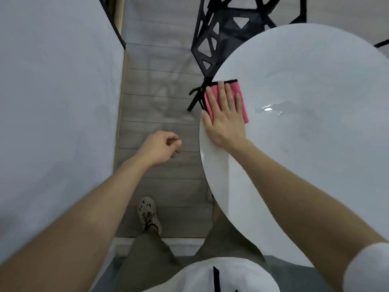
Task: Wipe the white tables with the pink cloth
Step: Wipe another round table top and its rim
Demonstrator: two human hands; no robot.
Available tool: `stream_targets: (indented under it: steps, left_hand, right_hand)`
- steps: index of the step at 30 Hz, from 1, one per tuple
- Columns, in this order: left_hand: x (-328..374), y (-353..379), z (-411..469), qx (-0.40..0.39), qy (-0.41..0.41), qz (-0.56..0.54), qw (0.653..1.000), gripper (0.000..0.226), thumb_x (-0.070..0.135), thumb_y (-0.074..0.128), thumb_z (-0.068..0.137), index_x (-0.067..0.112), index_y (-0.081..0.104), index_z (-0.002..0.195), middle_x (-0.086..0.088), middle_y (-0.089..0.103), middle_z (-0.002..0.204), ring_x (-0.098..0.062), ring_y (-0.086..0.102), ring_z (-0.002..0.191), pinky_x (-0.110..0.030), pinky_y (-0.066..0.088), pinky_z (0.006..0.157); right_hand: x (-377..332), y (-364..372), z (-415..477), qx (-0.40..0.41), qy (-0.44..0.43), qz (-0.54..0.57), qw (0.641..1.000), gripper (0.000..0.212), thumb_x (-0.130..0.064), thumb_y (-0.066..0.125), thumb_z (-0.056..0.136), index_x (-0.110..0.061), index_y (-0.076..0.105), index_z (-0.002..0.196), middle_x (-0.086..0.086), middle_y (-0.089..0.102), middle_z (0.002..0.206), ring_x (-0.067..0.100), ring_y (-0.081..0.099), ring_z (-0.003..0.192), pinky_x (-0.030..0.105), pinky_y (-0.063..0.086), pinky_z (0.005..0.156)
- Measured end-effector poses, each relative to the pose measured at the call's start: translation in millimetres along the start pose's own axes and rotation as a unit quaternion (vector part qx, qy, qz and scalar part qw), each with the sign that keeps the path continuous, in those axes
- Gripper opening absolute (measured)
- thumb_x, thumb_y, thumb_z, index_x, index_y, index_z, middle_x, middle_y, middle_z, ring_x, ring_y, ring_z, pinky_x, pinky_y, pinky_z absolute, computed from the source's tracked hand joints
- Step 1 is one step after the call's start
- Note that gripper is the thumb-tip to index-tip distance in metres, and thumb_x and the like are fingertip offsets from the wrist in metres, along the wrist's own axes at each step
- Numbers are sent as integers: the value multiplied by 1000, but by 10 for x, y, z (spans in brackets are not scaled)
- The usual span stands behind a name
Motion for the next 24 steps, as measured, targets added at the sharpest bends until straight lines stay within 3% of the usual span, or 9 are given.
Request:
stream_targets:
  steps: [4,7,9,13,16,19,21,24]
  left_hand:
    - [146,-401,95,81,31,56,995,23,22,60,111,13,78,121,-6,82,106,-28,78,98,-46,61,97]
    - [640,-628,112,150,124,145,970,25,23,60,109,17,76,127,-7,77,122,-29,72,112,-46,57,101]
    - [1028,-579,105,151,213,199,945,28,22,59,109,17,72,134,-7,68,132,-29,65,121,-47,54,104]
    - [1478,-241,-27,109,333,307,885,33,12,54,107,16,73,134,-3,67,136,-27,60,127,-42,51,100]
    - [1426,-105,-4,57,331,361,870,44,-1,52,101,14,72,138,0,65,146,-25,57,135,-40,48,107]
    - [1358,-80,110,8,311,390,867,46,2,55,101,15,70,142,2,58,156,-23,53,144,-42,46,118]
    - [1373,-68,166,1,310,413,856,42,8,56,103,15,70,142,0,58,153,-27,56,139,-45,50,113]
    - [1461,-39,215,21,297,465,834,31,11,61,100,8,73,129,-6,58,142,-35,63,123,-47,55,101]
  right_hand:
    - [-152,50,402,-9,48,3,999,70,-50,33,110,-26,18,173,12,-1,181,29,-4,168,55,-1,135]
    - [-323,133,-510,30,5,13,999,69,-43,41,111,-25,17,173,8,3,182,26,0,169,55,6,135]
    - [-420,245,-1358,35,3,0,999,72,-41,43,111,-25,12,174,6,1,182,26,0,169,57,13,134]
    - [-386,409,-2522,16,104,-16,994,69,-45,36,114,-27,8,174,3,-1,182,25,2,169,58,18,133]
    - [-402,342,-2151,45,167,-18,985,67,-46,34,116,-25,9,174,6,-1,182,26,0,169,57,14,134]
    - [-496,242,-1164,70,182,1,981,65,-40,38,115,-22,15,173,10,6,181,29,4,168,54,7,135]
    - [-469,211,-781,69,186,3,980,66,-34,40,113,-22,16,173,11,7,181,29,5,168,53,5,134]
    - [-436,248,-1128,85,149,-2,985,64,-36,41,113,-21,22,172,9,13,180,27,9,168,53,10,134]
Point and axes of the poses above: each hand's wrist, its own z-axis towards the middle knuckle, its own y-axis out of the palm, x = y × z, the point moved 10 cm from there along z, towards the middle knuckle
